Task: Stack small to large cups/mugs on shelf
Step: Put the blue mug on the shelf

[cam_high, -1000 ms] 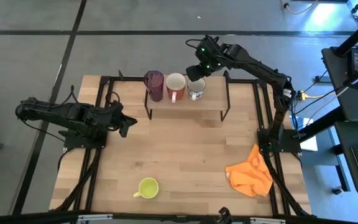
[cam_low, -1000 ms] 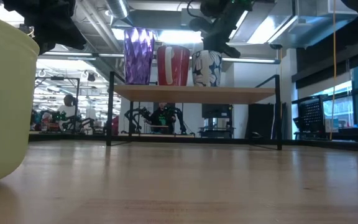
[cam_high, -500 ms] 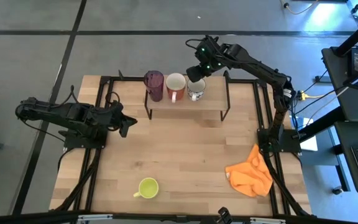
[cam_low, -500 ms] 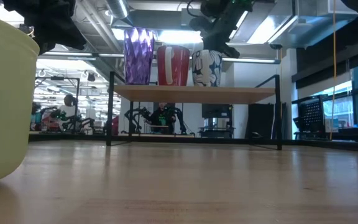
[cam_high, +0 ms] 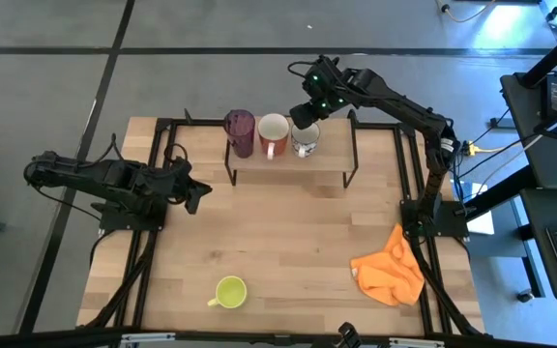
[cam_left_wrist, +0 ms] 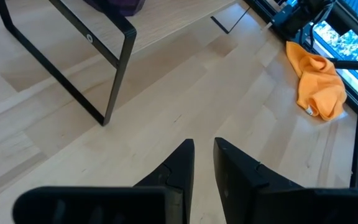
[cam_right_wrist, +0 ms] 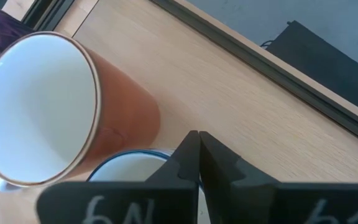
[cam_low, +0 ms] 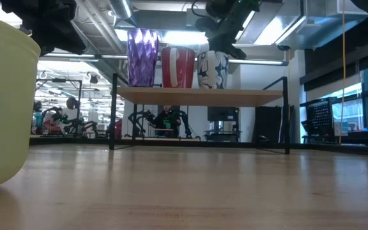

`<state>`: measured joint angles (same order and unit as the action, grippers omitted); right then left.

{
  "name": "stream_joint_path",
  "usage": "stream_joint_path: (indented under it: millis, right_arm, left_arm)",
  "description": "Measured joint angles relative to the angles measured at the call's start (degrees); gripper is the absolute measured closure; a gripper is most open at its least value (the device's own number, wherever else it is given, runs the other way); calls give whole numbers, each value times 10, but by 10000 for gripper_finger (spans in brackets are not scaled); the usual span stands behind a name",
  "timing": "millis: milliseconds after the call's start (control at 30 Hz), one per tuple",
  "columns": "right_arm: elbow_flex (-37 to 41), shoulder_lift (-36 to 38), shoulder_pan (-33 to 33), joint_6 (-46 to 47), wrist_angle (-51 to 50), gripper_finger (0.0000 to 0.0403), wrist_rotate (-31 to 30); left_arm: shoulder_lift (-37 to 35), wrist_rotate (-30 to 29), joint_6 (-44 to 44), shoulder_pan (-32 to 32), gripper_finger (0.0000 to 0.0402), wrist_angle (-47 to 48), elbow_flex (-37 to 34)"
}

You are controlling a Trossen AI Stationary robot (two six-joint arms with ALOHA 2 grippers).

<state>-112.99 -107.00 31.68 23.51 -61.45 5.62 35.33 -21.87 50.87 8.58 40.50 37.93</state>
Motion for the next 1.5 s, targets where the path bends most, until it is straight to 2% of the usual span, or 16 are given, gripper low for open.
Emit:
stream_joint_path:
  millis: [800,967,1133,1267,1367,1500]
  right_arm:
    - [0,0,-1,-6,-12,393,-3]
    - [-1,0,-3,-18,29,393,-41]
    - [-35,1,-16,-32,76,393,-62]
    - [-75,1,-51,-54,60,393,-80]
    - [-103,1,-96,-97,31,393,-123]
    - [-121,1,-168,-132,-13,393,-221]
  left_arm:
    - [0,1,0,0,347,1,0]
    - [0,1,0,0,347,1,0]
    - [0,6,0,0,347,1,0]
    - [0,6,0,0,347,1,0]
    - [0,5,-2,0,347,2,0]
    - [0,5,-4,0,347,3,0]
